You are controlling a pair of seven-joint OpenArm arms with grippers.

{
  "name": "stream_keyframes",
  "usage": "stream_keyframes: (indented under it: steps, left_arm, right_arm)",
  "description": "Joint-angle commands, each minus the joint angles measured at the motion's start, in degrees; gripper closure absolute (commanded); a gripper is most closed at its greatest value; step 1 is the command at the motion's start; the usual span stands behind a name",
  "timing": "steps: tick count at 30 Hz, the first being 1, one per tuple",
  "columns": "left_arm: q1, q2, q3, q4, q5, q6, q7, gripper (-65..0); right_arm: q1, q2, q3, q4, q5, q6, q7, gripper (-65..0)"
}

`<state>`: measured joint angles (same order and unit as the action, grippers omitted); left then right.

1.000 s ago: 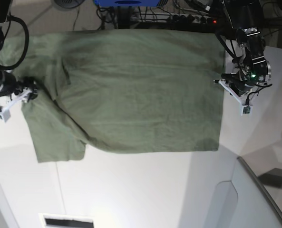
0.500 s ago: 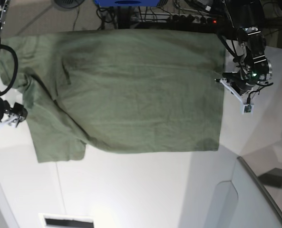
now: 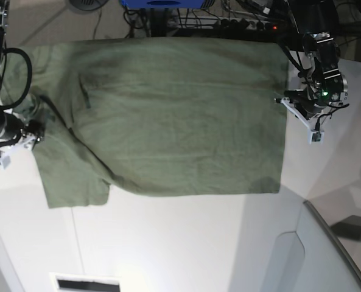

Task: Layout the t-shirt on the table in an organized manner, then fold the t-shirt properly
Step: 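Grasp the shirt's side edge near the sleeve with the right gripper, then move the left gripper along the shirt's side and grasp its edge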

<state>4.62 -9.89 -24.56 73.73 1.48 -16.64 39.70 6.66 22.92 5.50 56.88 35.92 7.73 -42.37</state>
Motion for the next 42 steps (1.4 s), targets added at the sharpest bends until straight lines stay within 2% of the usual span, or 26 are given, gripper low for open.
stream_keyframes:
  steps: [1, 3, 5, 18, 20, 22, 23, 25, 26, 31, 34, 37, 42]
  left_arm:
    - [-0.53, -1.05, -0.19, 1.03, -0.11, 0.16, -0.8, 0.0]
    - [-0.53, -1.41, -0.19, 0.86, -0.11, 0.16, -0.8, 0.0]
    - [-0.53, -1.49, -0.19, 0.86, -0.11, 0.16, -0.8, 0.0]
    - [-0.53, -1.49, -0.19, 0.77, -0.11, 0.16, -0.8, 0.0]
    - [-0.53, -1.49, -0.19, 0.77, -0.11, 0.16, -0.8, 0.0]
    - [-0.53, -1.49, -0.19, 0.68, -0.11, 0.16, -0.8, 0.0]
    - [-0.53, -1.49, -0.19, 0.68, -0.11, 0.16, -0.8, 0.0]
    - [-0.53, -1.49, -0.19, 0.68, -0.11, 0.16, -0.8, 0.0]
    - [-0.53, -1.49, -0.19, 0.68, -0.11, 0.16, -0.8, 0.0]
    - [-1.33, -1.49, -0.19, 0.68, -0.11, 0.16, -0.8, 0.0]
    - [-4.49, -1.67, -0.19, 0.33, -0.11, 0.16, -0.8, 0.0]
    - [-9.33, -3.16, 0.07, -3.71, -0.64, 0.16, -0.8, 0.0]
    - [-19.88, -4.4, 0.25, -17.43, -0.64, -0.02, -0.71, 0.0]
  right_arm:
    - [0.95, 1.21, 0.26, 0.66, 0.25, 0.23, 0.66, -31.7]
    - [0.95, 1.48, 0.26, 0.66, 0.25, 0.23, 0.66, -24.0]
    - [1.56, 1.57, 0.35, 0.66, 0.25, 0.23, 0.39, -20.1]
    - [1.92, 1.3, 0.35, 0.66, 0.25, 0.23, 0.57, -19.2]
    - [1.92, 1.21, 0.35, 0.66, 0.25, 0.23, 0.66, -13.8]
    - [1.92, 1.21, 0.35, 0.66, 0.25, 0.23, 0.66, -0.9]
    - [2.0, 1.21, 0.35, 0.66, 0.25, 0.23, 0.66, 0.0]
    - [2.0, 1.21, 0.35, 0.66, 0.25, 0.23, 0.74, -1.7]
    - [2.0, 1.21, 0.35, 0.83, 0.25, 0.23, 0.74, 0.0]
    - [2.0, 1.57, 0.44, 1.1, 0.25, 0.23, 0.74, 0.0]
    - [1.83, 1.57, 0.35, 3.29, 0.25, 0.23, 0.48, 0.0]
    - [1.74, 1.57, 0.35, 5.05, 0.25, 0.23, 0.3, 0.0]
    - [1.74, 1.3, 0.35, 5.14, 0.25, 0.23, 0.3, 0.0]
